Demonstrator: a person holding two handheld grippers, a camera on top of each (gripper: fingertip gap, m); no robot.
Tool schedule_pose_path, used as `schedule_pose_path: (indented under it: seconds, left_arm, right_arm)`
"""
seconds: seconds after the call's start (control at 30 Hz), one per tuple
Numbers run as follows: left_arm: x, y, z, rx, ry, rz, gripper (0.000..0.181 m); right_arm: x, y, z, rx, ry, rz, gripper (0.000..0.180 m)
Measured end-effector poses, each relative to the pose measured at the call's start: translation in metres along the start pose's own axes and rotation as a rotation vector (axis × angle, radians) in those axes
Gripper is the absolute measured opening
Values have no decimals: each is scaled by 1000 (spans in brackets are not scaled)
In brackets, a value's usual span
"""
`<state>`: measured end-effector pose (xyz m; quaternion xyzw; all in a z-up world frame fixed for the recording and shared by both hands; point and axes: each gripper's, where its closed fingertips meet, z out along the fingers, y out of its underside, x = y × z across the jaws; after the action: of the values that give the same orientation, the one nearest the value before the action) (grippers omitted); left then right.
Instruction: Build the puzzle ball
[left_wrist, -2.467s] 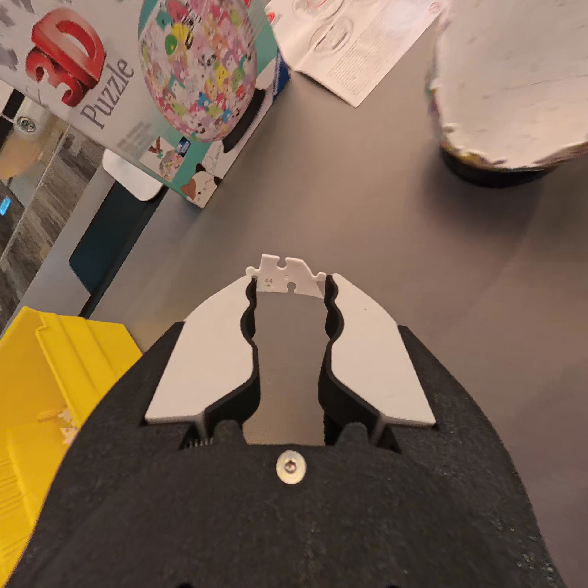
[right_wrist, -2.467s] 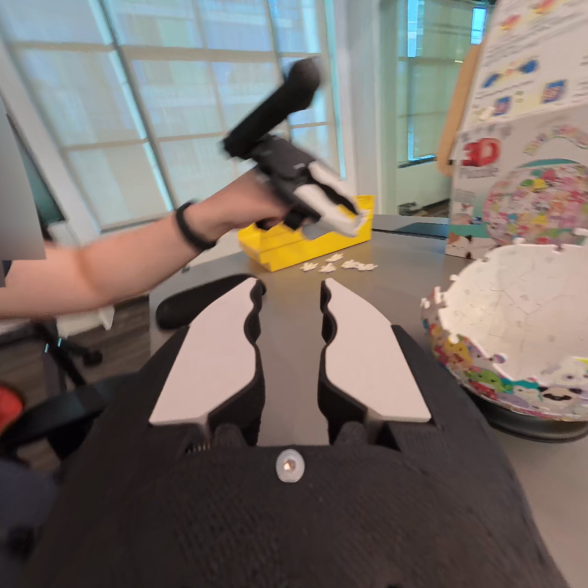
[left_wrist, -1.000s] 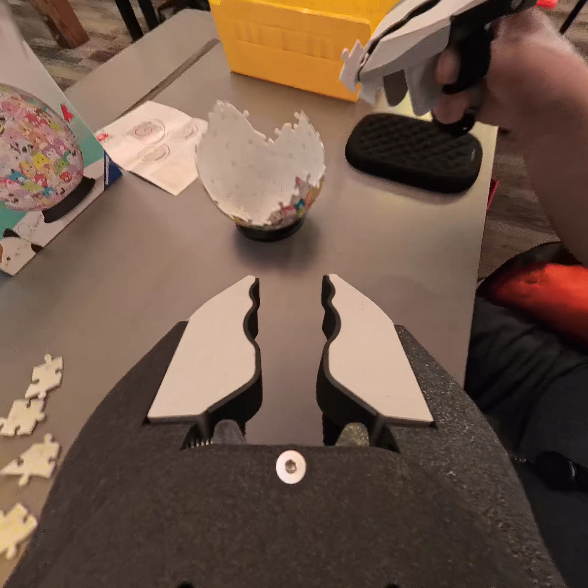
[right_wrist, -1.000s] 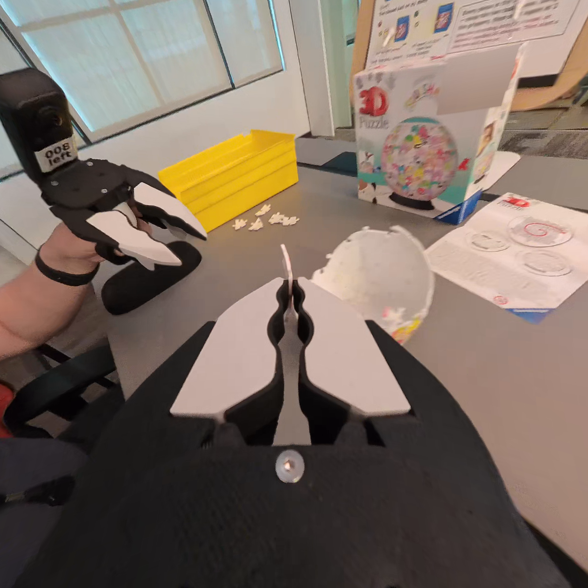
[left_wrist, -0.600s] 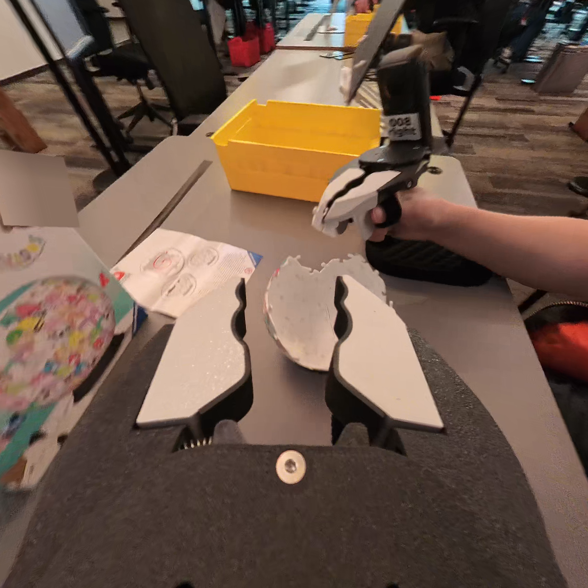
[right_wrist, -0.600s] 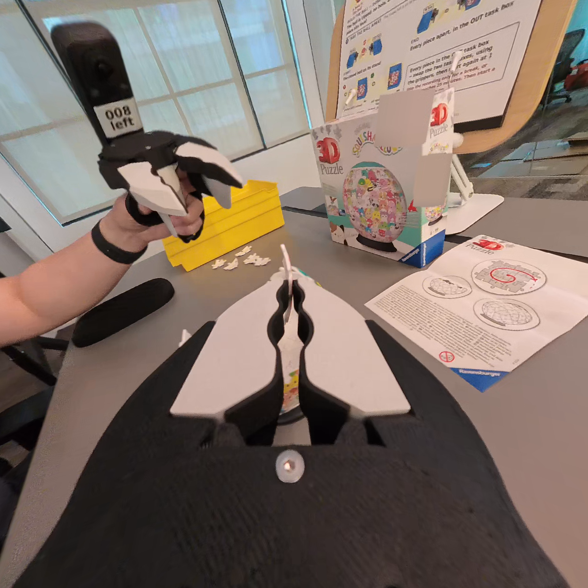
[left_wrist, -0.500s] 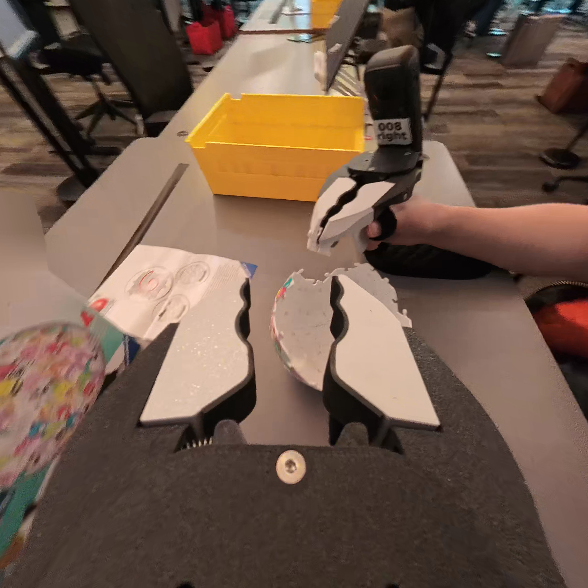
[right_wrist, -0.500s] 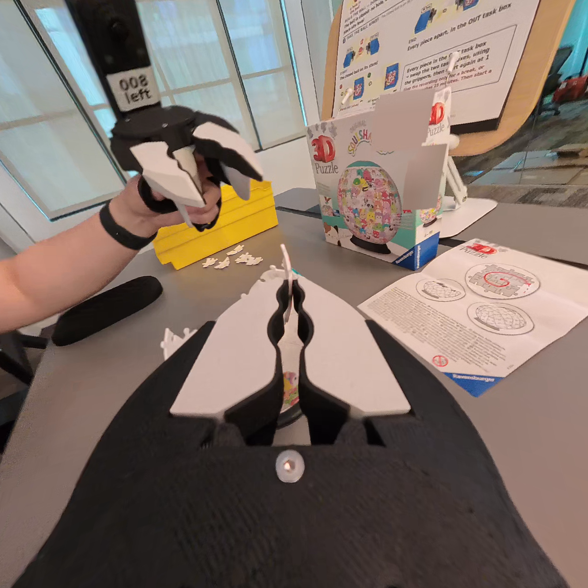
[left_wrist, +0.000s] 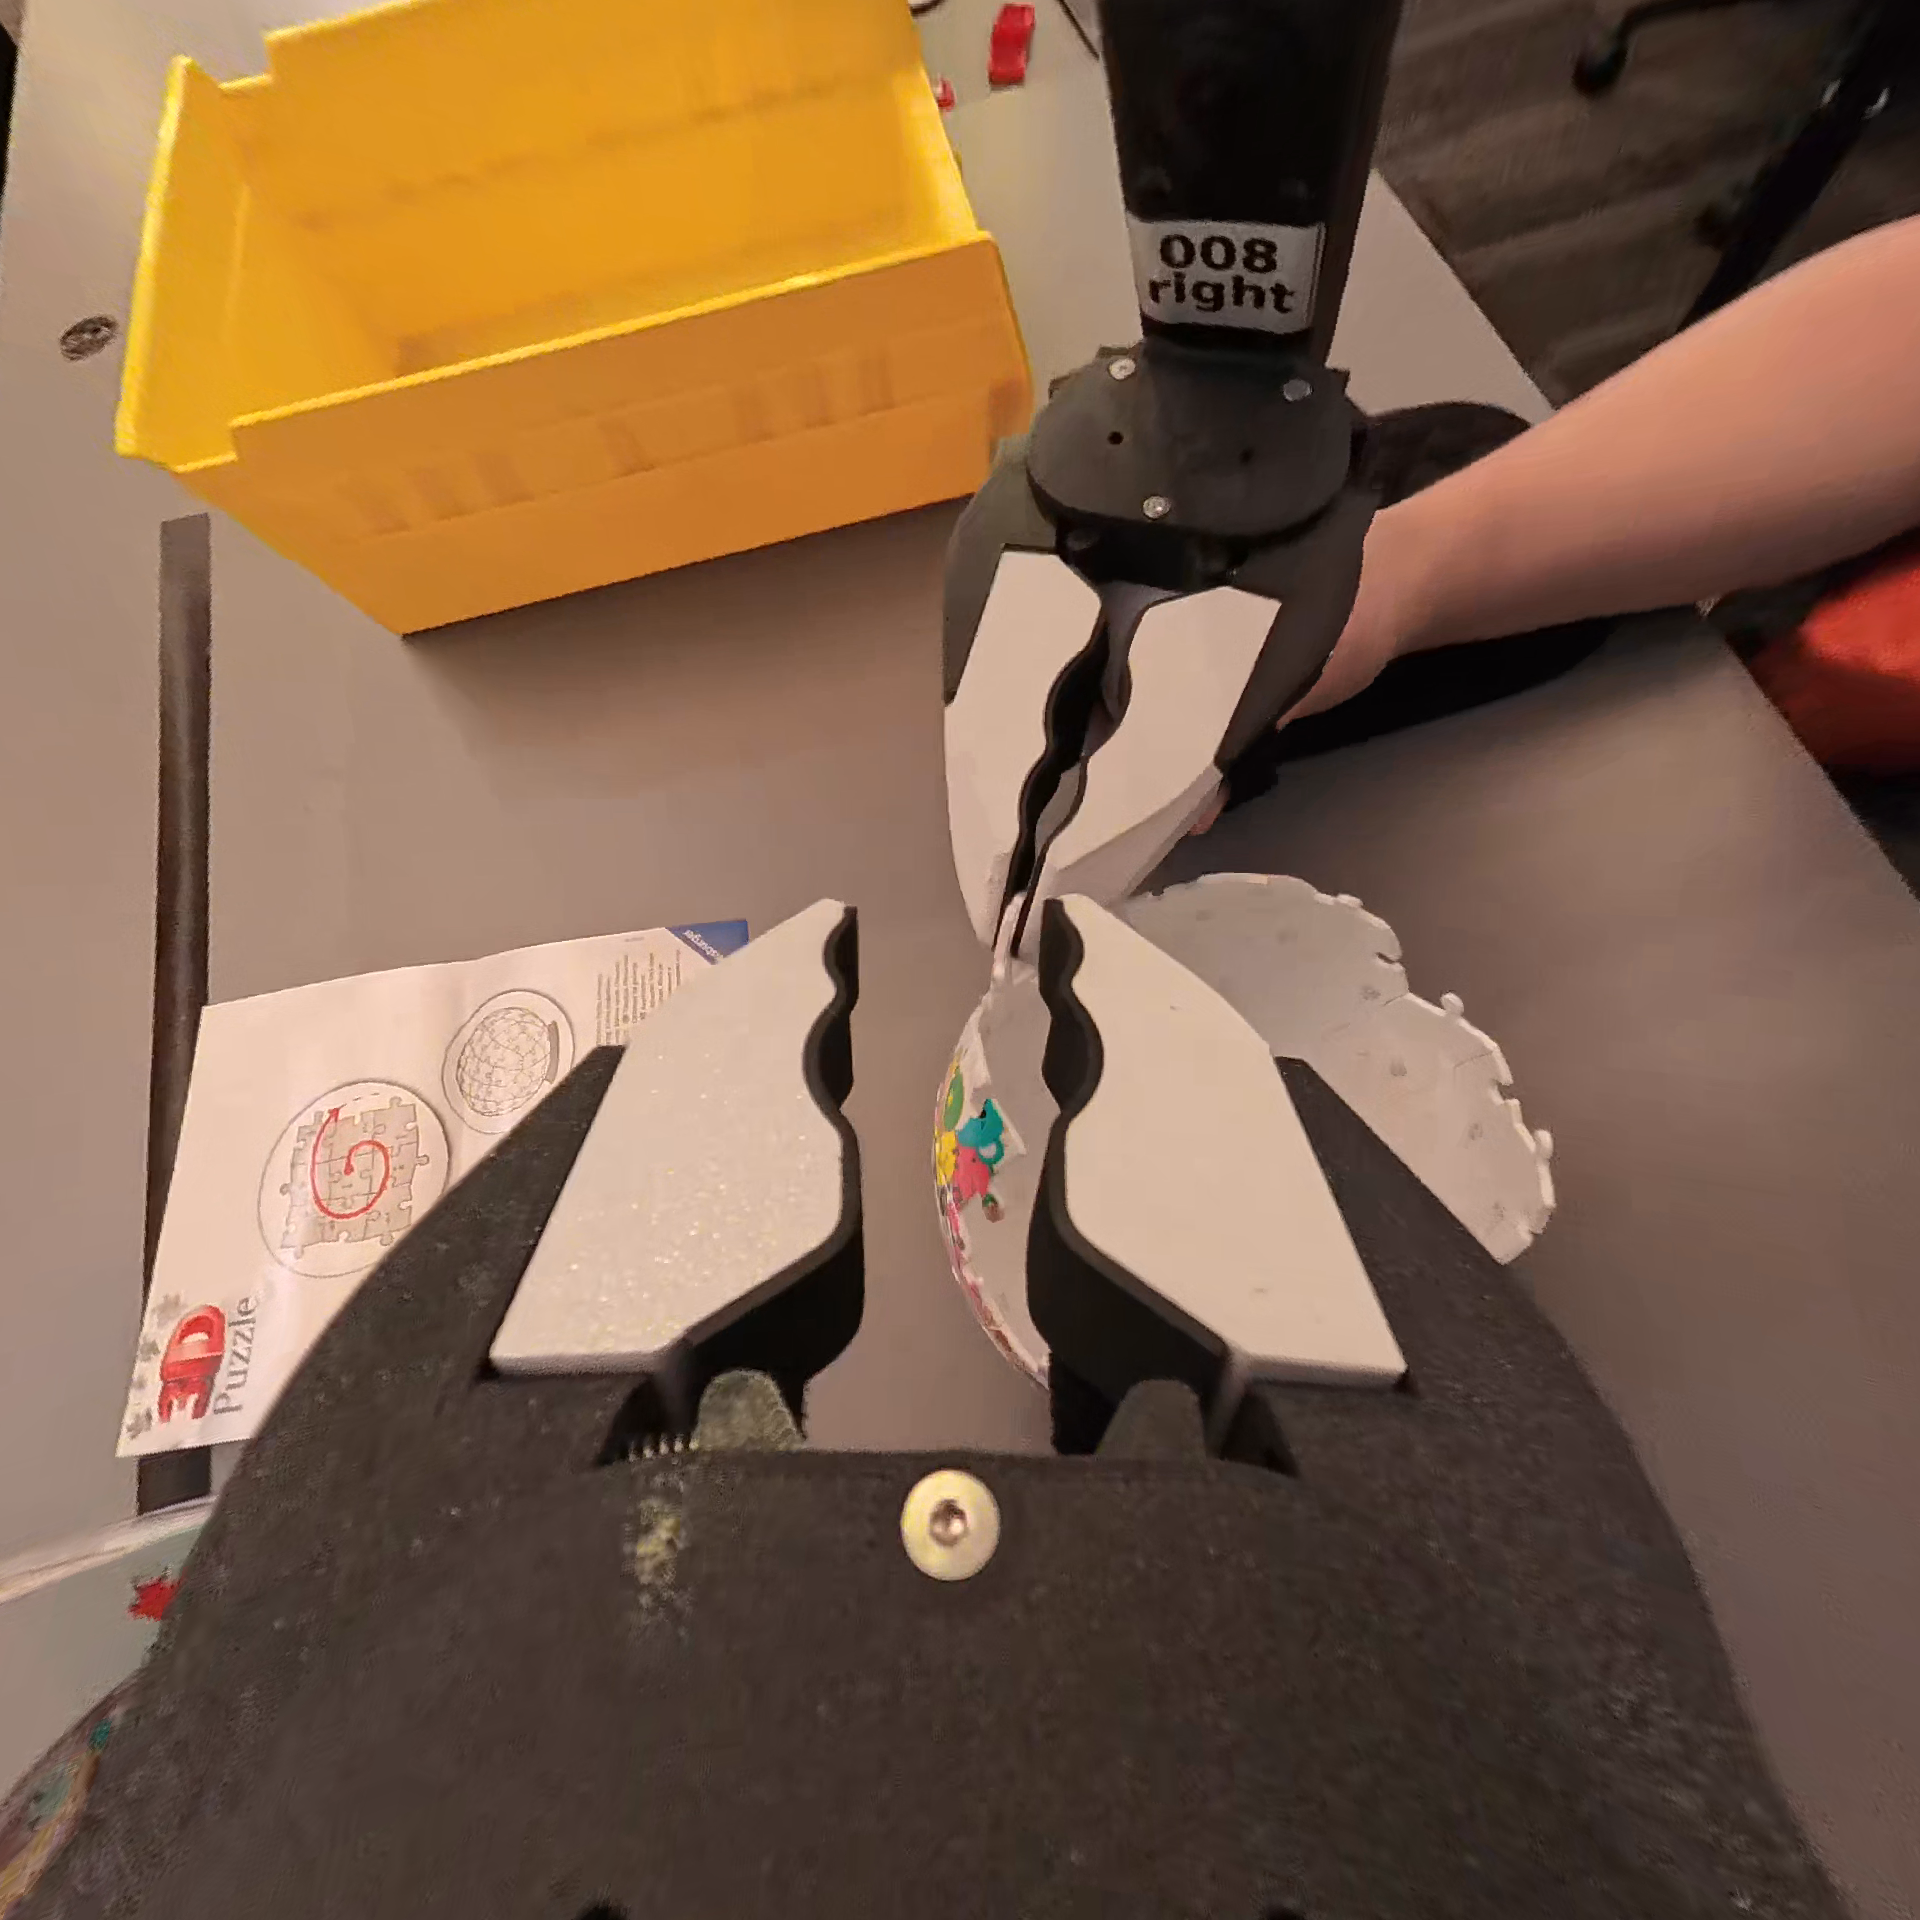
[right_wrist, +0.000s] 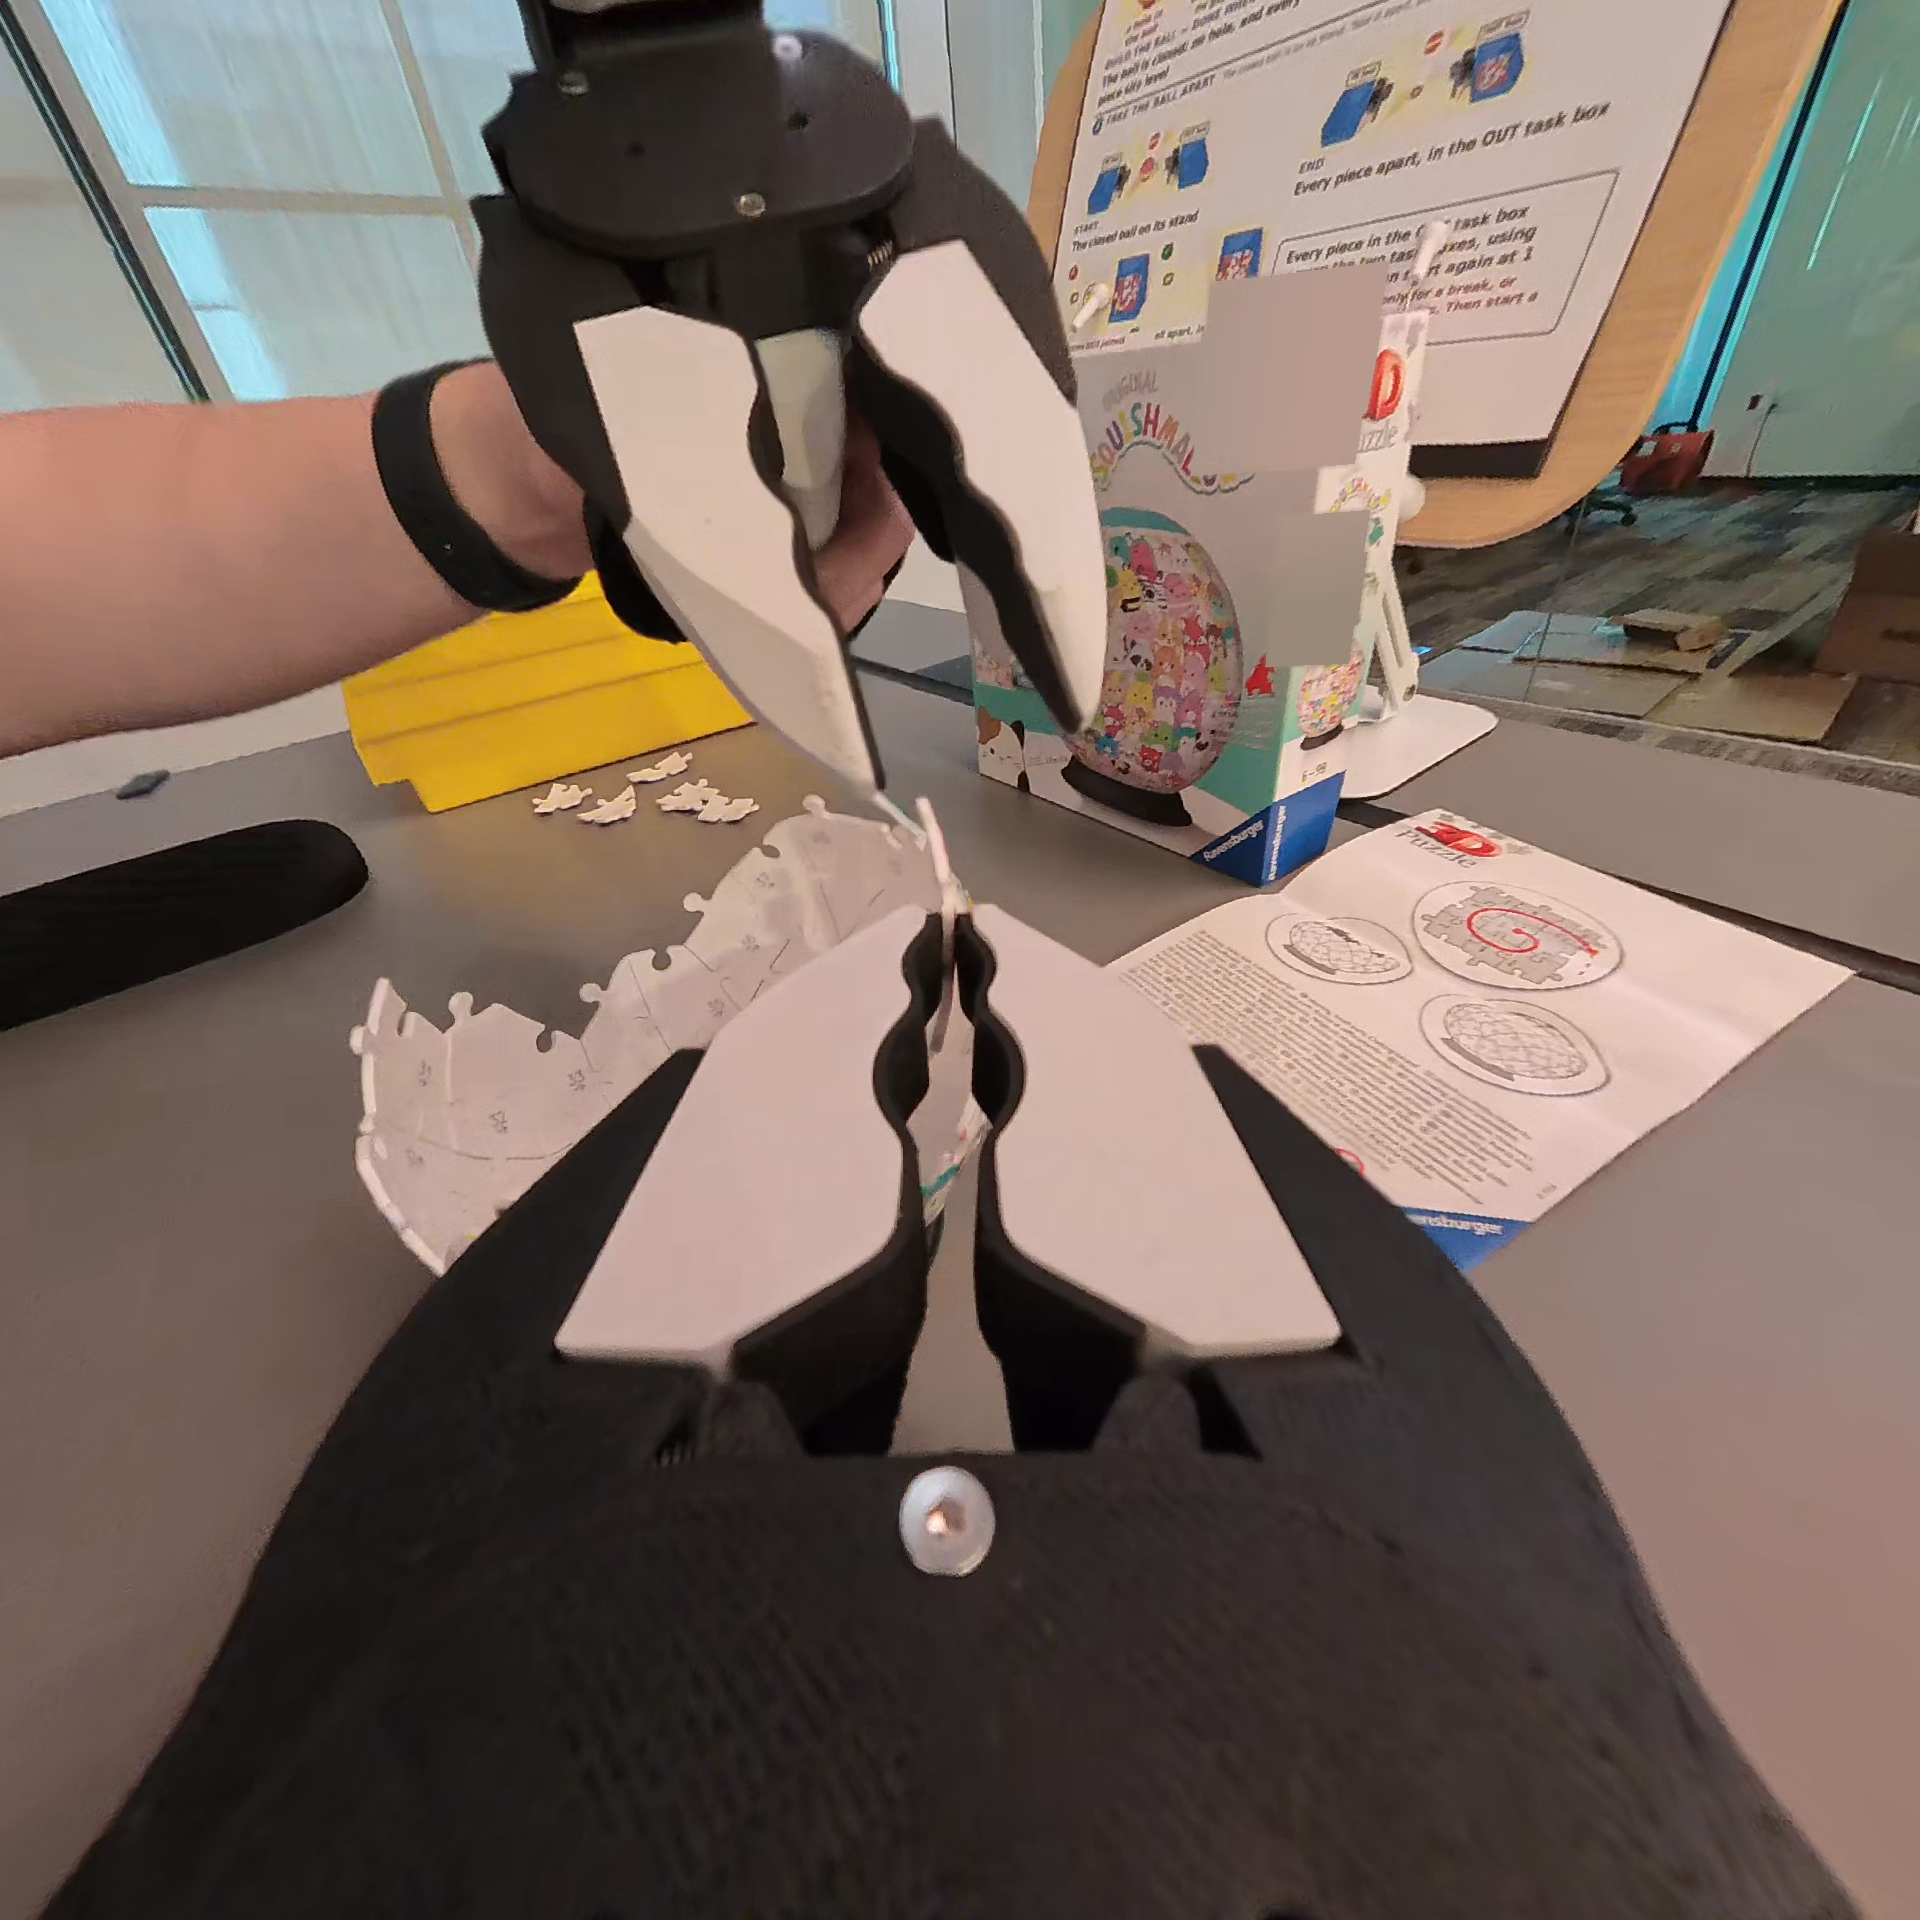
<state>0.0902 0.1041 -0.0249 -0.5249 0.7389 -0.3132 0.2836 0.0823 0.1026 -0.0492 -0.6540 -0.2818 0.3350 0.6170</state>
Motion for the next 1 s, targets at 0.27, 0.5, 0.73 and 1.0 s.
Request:
schedule_pose_path:
  seconds: [0.27,0.5,0.73,1.0]
  left_arm:
    - [4,12,5,-116,19,63,35]
    - [3,8,-28,28,-29,2,43]
    - [39,57,-67,104,-128,-117,69]
    - [120,101,-63,168,-234,-207,72]
  right_arm:
    - [-1,4,4,-8,-2,-27,3]
    - [-1,4,4,-13,-2,-30,3]
    - [13,-9,-7,53,85,-17,3]
    - [26,-13,-34,-61,335,-45,3]
